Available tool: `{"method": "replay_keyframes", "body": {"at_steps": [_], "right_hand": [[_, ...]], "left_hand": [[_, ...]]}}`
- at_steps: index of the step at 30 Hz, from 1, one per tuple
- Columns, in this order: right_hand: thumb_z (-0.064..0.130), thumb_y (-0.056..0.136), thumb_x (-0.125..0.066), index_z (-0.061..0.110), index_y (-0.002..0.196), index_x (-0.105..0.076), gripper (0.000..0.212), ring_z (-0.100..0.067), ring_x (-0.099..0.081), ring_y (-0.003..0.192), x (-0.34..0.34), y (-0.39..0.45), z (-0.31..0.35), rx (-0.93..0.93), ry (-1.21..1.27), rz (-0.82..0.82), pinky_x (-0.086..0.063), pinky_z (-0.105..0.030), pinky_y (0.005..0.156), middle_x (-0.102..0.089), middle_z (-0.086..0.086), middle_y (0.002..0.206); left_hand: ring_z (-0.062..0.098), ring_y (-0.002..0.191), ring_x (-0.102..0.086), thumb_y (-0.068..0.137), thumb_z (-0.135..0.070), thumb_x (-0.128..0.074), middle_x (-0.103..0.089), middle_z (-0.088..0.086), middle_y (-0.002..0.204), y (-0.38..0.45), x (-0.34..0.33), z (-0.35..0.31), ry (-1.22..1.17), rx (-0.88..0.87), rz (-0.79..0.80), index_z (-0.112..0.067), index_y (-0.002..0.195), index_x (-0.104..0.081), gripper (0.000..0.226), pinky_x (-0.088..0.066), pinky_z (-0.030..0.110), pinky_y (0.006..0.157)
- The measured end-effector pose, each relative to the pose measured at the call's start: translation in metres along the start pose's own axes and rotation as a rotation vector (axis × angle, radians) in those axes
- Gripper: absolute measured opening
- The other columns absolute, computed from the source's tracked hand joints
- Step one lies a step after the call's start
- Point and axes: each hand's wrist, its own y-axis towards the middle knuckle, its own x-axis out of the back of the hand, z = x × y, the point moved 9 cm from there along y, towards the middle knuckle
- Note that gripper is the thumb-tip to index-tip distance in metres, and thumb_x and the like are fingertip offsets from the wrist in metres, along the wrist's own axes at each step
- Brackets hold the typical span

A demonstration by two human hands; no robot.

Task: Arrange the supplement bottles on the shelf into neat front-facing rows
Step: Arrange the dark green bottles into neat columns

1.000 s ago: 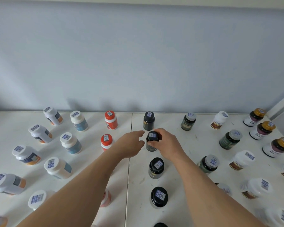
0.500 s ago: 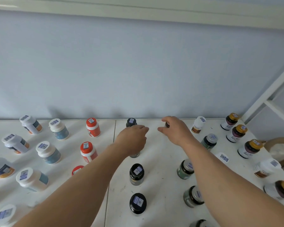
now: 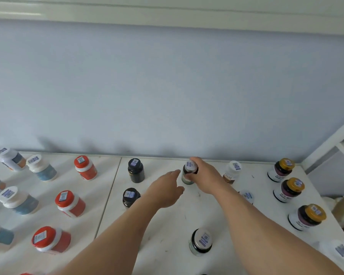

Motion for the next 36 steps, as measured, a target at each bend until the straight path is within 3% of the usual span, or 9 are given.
{"method": "replay_keyframes", "body": {"at_steps": [3, 7, 11, 15, 20, 25, 30, 36], "right_hand": [[0.031, 0.086, -0.067, 0.025, 0.128, -0.049, 0.046, -0.017, -0.054, 0.092, 0.007, 0.002, -0.002, 0.009, 0.024, -0.005, -0.038, -0.026, 0.068, -0.061, 0.002, 0.111], [0.035, 0.083, -0.070, 0.026, 0.116, -0.054, 0.038, -0.019, -0.058, 0.090, 0.016, 0.000, 0.004, 0.040, 0.037, 0.022, -0.043, -0.027, 0.068, -0.063, 0.003, 0.101], [0.036, 0.080, -0.072, 0.024, 0.106, -0.057, 0.032, -0.017, -0.058, 0.083, 0.025, -0.004, 0.012, 0.046, 0.051, -0.013, -0.042, -0.026, 0.063, -0.063, 0.003, 0.096], [0.037, 0.081, -0.073, 0.019, 0.110, -0.058, 0.037, -0.020, -0.059, 0.086, 0.031, -0.008, 0.019, 0.031, 0.042, -0.060, -0.043, -0.029, 0.065, -0.063, -0.001, 0.098], [0.037, 0.080, -0.074, 0.019, 0.111, -0.059, 0.040, -0.020, -0.060, 0.088, 0.034, -0.010, 0.020, 0.015, 0.064, -0.092, -0.042, -0.027, 0.065, -0.064, 0.000, 0.100], [0.037, 0.080, -0.074, 0.018, 0.109, -0.058, 0.037, -0.020, -0.059, 0.085, 0.033, -0.012, 0.018, 0.019, 0.056, -0.088, -0.043, -0.029, 0.066, -0.064, -0.001, 0.098], [0.035, 0.081, -0.073, 0.020, 0.109, -0.058, 0.036, -0.020, -0.060, 0.087, 0.029, -0.009, 0.011, 0.020, 0.065, -0.073, -0.045, -0.031, 0.069, -0.064, 0.000, 0.097], [0.034, 0.082, -0.073, 0.022, 0.116, -0.055, 0.040, -0.018, -0.058, 0.090, 0.018, -0.003, 0.001, 0.010, 0.068, -0.068, -0.042, -0.025, 0.064, -0.063, 0.003, 0.102]], "left_hand": [[0.018, 0.140, -0.033, 0.094, -0.035, -0.054, -0.028, -0.006, 0.156, 0.013, -0.006, 0.004, -0.078, 0.043, 0.049, -0.024, 0.152, -0.020, 0.068, -0.030, 0.031, 0.111], [0.013, 0.127, -0.047, 0.086, -0.032, -0.063, -0.049, -0.007, 0.139, 0.021, -0.004, 0.008, -0.251, 0.080, 0.082, -0.035, 0.142, -0.039, 0.062, -0.043, 0.033, 0.101], [0.005, 0.126, -0.046, 0.085, -0.026, -0.066, -0.054, -0.015, 0.124, 0.024, 0.001, 0.006, -0.294, 0.042, 0.100, -0.035, 0.135, -0.047, 0.054, -0.042, 0.028, 0.098], [0.005, 0.123, -0.047, 0.087, -0.022, -0.065, -0.053, -0.019, 0.113, 0.025, 0.009, 0.000, -0.308, -0.001, 0.105, -0.034, 0.134, -0.048, 0.051, -0.041, 0.027, 0.099], [0.007, 0.126, -0.047, 0.087, -0.022, -0.064, -0.055, -0.013, 0.127, 0.028, 0.011, -0.003, -0.296, -0.035, 0.110, -0.034, 0.136, -0.046, 0.053, -0.041, 0.030, 0.103], [0.007, 0.127, -0.046, 0.088, -0.023, -0.063, -0.054, -0.017, 0.117, 0.029, 0.007, -0.003, -0.298, -0.046, 0.116, -0.034, 0.135, -0.047, 0.051, -0.041, 0.030, 0.103], [0.008, 0.129, -0.045, 0.089, -0.026, -0.063, -0.054, -0.010, 0.132, 0.033, 0.002, -0.001, -0.283, -0.044, 0.111, -0.034, 0.137, -0.045, 0.052, -0.040, 0.027, 0.098], [0.018, 0.129, -0.045, 0.093, -0.034, -0.055, -0.042, -0.005, 0.147, 0.038, -0.003, 0.004, -0.043, -0.007, 0.070, -0.024, 0.148, -0.031, 0.061, -0.039, 0.029, 0.100]]}}
